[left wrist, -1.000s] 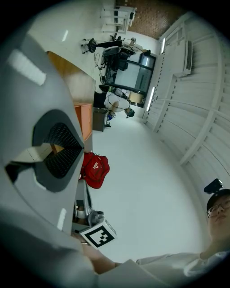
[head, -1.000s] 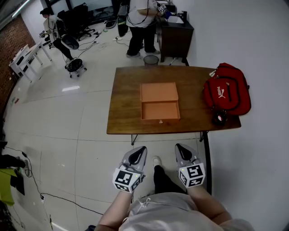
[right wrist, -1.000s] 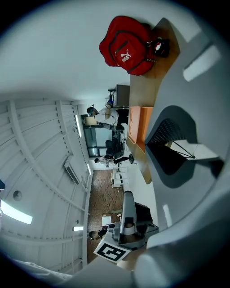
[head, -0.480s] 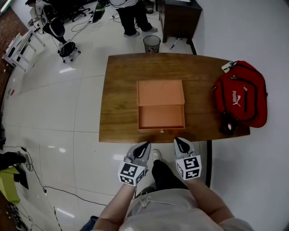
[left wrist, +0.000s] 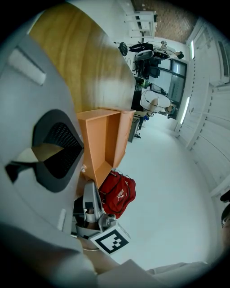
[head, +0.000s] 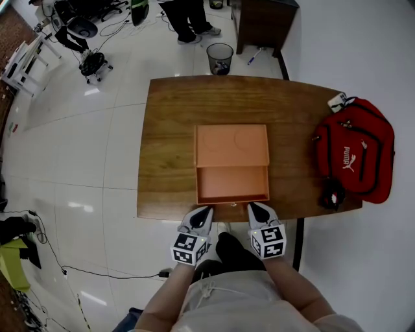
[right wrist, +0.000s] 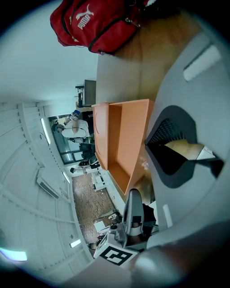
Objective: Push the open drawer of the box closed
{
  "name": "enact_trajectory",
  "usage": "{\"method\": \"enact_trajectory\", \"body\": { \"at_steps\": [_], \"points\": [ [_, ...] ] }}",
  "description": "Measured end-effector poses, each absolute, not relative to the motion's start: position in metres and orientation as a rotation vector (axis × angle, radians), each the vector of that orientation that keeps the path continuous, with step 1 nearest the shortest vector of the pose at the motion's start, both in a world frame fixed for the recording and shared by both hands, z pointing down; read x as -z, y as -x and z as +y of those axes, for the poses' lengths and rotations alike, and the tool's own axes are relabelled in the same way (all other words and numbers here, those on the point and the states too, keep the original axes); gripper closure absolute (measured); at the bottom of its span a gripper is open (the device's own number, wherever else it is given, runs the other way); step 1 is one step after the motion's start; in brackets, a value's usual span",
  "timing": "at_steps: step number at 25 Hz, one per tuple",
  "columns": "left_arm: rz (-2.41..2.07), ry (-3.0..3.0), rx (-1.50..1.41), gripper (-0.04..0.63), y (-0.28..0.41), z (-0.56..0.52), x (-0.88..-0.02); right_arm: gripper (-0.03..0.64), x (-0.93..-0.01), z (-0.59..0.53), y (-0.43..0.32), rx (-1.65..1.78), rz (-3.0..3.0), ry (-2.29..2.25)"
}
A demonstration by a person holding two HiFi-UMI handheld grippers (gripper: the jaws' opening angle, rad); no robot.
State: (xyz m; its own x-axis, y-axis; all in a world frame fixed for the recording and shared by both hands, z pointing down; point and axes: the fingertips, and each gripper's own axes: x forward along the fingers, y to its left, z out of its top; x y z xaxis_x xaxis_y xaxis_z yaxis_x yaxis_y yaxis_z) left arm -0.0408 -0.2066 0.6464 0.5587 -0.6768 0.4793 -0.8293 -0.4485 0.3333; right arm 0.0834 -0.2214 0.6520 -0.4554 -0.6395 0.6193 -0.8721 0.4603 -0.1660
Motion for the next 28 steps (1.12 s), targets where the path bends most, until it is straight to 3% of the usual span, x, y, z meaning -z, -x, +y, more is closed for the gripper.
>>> {"method": "enact_trajectory", "body": {
  "at_steps": [28],
  "points": [
    [-1.241,-2.199,-0.316,0.589,0.045,-0.307,-0.642,0.609,-0.654,-0.313,-0.067,-0.676,-2.263,-1.215]
  ]
}}
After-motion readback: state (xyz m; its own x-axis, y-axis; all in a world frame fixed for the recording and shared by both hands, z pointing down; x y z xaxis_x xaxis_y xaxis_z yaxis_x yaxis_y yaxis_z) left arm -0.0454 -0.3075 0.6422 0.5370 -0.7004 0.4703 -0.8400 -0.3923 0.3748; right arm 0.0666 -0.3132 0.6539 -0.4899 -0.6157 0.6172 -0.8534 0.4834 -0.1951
